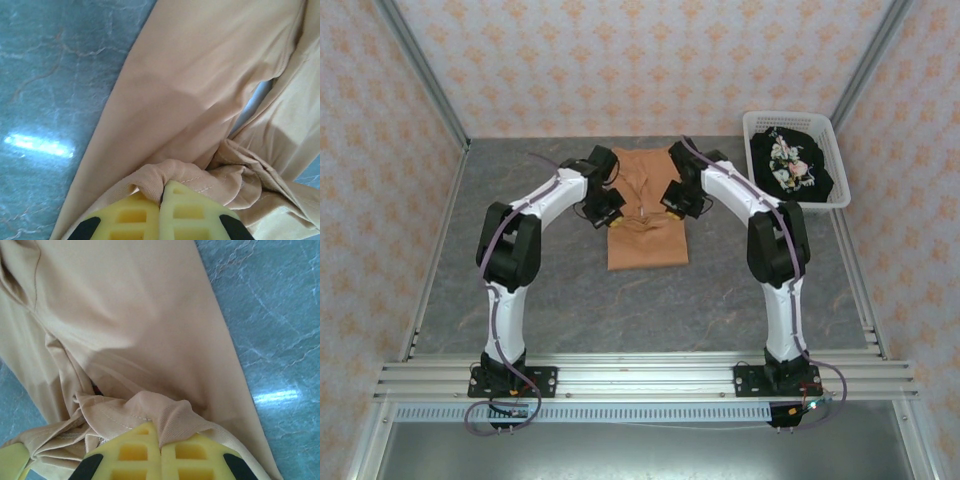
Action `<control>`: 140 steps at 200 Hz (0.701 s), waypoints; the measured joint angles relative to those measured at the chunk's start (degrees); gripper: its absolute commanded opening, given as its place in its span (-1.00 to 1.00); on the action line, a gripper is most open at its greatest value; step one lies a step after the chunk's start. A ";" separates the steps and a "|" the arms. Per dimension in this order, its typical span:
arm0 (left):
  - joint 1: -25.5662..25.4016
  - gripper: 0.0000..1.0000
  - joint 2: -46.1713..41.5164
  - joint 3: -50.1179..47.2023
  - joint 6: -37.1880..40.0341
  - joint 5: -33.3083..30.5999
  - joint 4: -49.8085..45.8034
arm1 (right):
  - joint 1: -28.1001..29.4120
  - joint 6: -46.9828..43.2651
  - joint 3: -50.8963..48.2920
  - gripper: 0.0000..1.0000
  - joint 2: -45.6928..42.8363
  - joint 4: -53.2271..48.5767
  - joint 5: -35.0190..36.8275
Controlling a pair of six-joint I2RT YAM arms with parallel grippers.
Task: Fold and stack the t-shirts
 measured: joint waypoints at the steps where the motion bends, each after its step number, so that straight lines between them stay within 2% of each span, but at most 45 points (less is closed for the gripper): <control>1: 0.00 -1.00 0.09 0.09 0.00 0.00 0.00 | -0.07 0.02 0.04 -1.00 0.09 0.02 0.02; 29: 0.11 -0.99 3.08 3.80 0.72 0.00 -0.22 | -1.09 0.07 0.79 -1.00 1.49 -0.33 0.92; 35: 0.11 -0.79 3.93 4.87 1.07 0.00 -0.39 | -1.31 0.09 0.83 -0.99 1.79 -0.35 1.03; 45: 0.13 -0.35 5.46 6.84 1.73 -0.09 -1.01 | -1.73 0.26 0.83 -0.62 2.40 -0.37 1.09; 54: 0.17 -0.04 6.56 8.04 2.16 -0.42 -1.33 | -2.14 0.46 0.83 -0.32 3.02 -0.35 1.05; 65: 0.33 0.19 7.10 8.83 2.84 -1.22 -1.68 | -2.80 0.85 0.85 -0.11 3.91 -0.20 0.98; 83: 0.76 0.48 6.86 8.92 3.67 -3.21 -2.21 | -3.82 0.96 0.85 0.07 4.37 0.33 0.85; 104: 1.11 0.58 3.26 5.40 4.20 -6.03 -1.31 | -4.74 0.31 0.57 0.16 3.43 1.49 0.90; 105: 1.11 0.58 2.75 4.83 4.20 -6.14 -1.14 | -4.79 0.24 0.50 0.26 3.34 1.57 0.90; 108: 1.11 0.58 1.68 3.72 4.20 -6.47 -1.03 | -4.90 0.13 0.11 0.34 2.95 1.86 0.94; 140: 1.22 0.41 -15.26 -12.76 2.36 -7.37 3.30 | -5.09 -0.61 -10.69 0.40 -6.80 5.33 1.22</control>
